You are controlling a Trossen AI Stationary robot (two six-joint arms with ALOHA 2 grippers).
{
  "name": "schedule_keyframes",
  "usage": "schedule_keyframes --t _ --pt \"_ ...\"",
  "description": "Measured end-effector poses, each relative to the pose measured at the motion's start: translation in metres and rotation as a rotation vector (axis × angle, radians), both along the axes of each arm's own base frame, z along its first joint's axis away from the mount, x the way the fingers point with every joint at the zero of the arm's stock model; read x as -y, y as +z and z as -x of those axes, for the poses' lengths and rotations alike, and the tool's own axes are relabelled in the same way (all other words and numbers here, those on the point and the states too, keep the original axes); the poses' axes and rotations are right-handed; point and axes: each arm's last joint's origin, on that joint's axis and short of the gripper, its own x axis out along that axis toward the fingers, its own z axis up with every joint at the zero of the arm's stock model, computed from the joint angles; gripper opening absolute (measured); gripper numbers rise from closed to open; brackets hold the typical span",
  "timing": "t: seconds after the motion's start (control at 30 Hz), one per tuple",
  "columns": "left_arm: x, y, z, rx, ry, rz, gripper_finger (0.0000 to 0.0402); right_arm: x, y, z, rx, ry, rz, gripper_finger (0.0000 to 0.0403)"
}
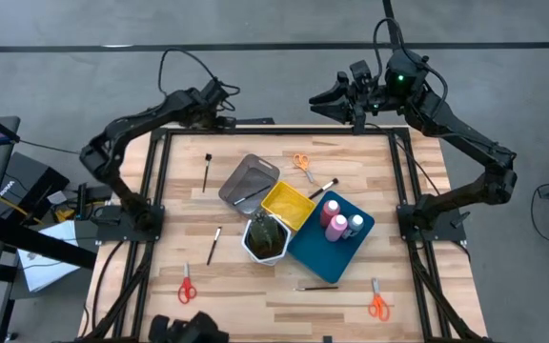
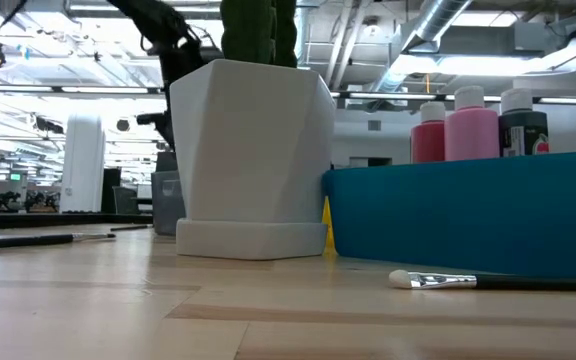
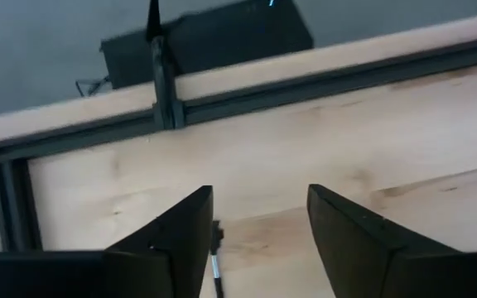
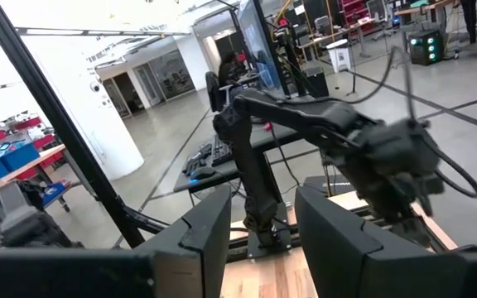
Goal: Pick & Place Paint Supplies
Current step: Put the makeup brush into the black bin
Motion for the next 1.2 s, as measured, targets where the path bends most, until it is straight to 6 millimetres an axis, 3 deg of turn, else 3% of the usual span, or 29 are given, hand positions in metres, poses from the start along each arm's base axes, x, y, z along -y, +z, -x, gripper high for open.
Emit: schedule_keyframes --t 0.2,0.43,0.6,0.77,1.2 --pt "-0.013 -0.037 0.004 -0.078 0.011 0.091 0.0199 0.0 0.0 0.0 0.0 0.0 -0.001 0.0132" --pt "-0.005 -0.087 0.023 -0.038 0.056 0.213 0.0186 0.0 0.0 0.0 -0.001 0.0 -0.001 0.0132" --pt "0.004 -0.11 0.031 -0.028 0.068 0.244 0.0182 0.0 0.0 0.0 -0.001 -0.001 -0.001 0.0132" --pt "0.007 -0.119 0.034 -0.016 0.087 0.242 0.0182 0.0 0.0 0.0 -0.001 -0.001 -0.006 0.0132" --pt "0.005 -0.119 0.032 0.011 0.083 0.224 0.0182 0.0 0.0 0.0 -0.003 -0.001 -0.019 0.0132"
